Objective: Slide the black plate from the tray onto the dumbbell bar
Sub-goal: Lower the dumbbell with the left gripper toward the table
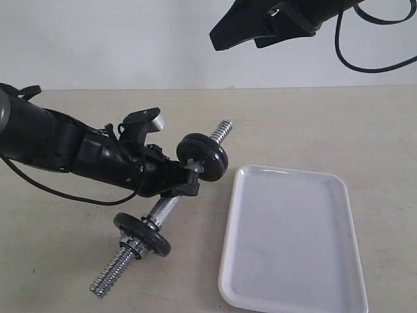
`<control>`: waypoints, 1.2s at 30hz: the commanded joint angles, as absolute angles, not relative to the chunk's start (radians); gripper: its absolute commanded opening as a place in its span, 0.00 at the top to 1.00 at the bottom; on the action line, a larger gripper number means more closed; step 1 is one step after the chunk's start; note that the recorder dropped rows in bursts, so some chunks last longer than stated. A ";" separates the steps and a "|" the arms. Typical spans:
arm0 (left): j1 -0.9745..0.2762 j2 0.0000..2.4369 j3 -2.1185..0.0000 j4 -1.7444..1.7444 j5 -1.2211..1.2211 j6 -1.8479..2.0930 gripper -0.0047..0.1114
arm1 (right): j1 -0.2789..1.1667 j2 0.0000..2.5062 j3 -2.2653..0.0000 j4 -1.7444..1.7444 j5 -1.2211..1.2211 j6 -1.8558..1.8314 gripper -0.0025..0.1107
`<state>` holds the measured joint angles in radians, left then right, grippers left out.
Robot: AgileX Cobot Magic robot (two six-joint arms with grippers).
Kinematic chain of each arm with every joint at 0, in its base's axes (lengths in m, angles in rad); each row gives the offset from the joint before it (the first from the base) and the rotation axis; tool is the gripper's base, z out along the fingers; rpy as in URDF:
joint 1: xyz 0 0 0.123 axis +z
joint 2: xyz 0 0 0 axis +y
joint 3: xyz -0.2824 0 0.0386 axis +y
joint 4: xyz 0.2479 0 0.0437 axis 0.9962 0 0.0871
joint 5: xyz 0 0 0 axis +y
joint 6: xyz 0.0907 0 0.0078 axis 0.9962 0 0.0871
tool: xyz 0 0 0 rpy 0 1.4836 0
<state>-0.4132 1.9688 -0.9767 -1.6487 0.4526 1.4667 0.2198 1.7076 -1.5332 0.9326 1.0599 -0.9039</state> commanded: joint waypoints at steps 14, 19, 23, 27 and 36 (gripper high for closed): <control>-0.419 1.954 -1.035 -1.744 0.617 1.495 0.92 | 0.219 1.696 -1.538 0.933 1.082 -0.900 0.06; -0.419 1.954 -1.063 -1.744 0.577 1.495 0.92 | 0.219 1.696 -1.538 0.933 1.088 -0.900 0.06; -0.419 1.963 -1.065 -1.744 0.572 1.495 0.92 | 0.219 1.696 -1.538 0.933 1.096 -0.900 0.06; -0.419 1.982 -1.065 -1.744 0.563 1.493 0.92 | 0.219 1.696 -1.538 0.933 1.096 -0.900 0.06; -0.419 1.986 -1.065 -1.744 0.545 1.500 0.92 | 0.219 1.696 -1.538 0.933 1.112 -0.900 0.06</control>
